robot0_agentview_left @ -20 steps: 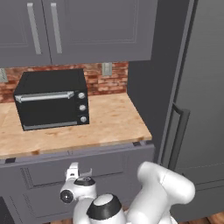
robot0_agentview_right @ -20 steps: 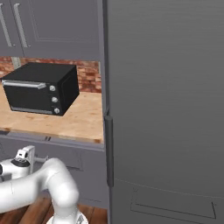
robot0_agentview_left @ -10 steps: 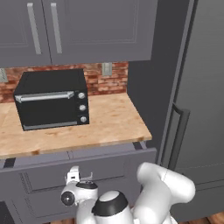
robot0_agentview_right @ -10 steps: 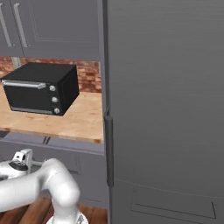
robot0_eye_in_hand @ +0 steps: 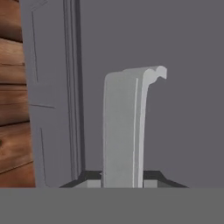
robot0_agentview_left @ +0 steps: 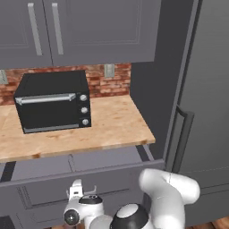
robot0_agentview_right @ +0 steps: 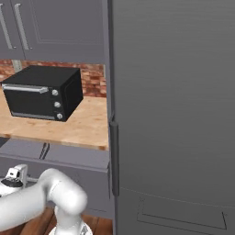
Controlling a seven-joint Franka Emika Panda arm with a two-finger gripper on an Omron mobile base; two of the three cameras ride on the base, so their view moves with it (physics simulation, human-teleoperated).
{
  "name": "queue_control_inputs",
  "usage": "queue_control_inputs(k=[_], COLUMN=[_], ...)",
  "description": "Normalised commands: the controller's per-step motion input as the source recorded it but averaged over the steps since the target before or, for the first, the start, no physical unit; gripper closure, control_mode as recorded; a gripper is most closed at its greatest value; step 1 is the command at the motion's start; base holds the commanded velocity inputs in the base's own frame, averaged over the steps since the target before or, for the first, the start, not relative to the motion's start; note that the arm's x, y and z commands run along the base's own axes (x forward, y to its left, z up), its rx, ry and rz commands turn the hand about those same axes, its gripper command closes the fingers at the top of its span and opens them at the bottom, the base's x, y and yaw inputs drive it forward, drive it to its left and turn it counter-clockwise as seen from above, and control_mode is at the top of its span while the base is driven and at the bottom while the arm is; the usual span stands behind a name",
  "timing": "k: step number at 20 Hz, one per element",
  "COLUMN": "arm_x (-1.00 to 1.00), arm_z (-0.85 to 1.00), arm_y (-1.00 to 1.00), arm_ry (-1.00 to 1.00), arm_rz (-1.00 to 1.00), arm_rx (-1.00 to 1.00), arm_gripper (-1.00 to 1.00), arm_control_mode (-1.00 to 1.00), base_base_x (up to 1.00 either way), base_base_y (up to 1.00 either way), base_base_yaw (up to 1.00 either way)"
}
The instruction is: Take the tongs from the drawer on the left and place them on the dining counter next to the tray containing the hot dog.
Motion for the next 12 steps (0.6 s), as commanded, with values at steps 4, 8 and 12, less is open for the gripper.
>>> queue_control_inputs(k=[4,8,12], arm_x=[-0.78,-1.00,-0.72], arm_z=[0.18,0.19,0.12], arm_y=[0.00,0.00,0.06], arm_ry=[0.00,0.00,0.00], arm_rz=[-0.02,0.00,-0.02], arm_rx=[0.00,0.00,0.00], arm_gripper=[1.00,1.00,1.00], arm_control_mode=[-1.00,-1.00,-1.00], base_base_x=[0.00,0.00,0.00], base_base_y=[0.00,0.00,0.00], base_base_yaw=[0.00,0.00,0.00])
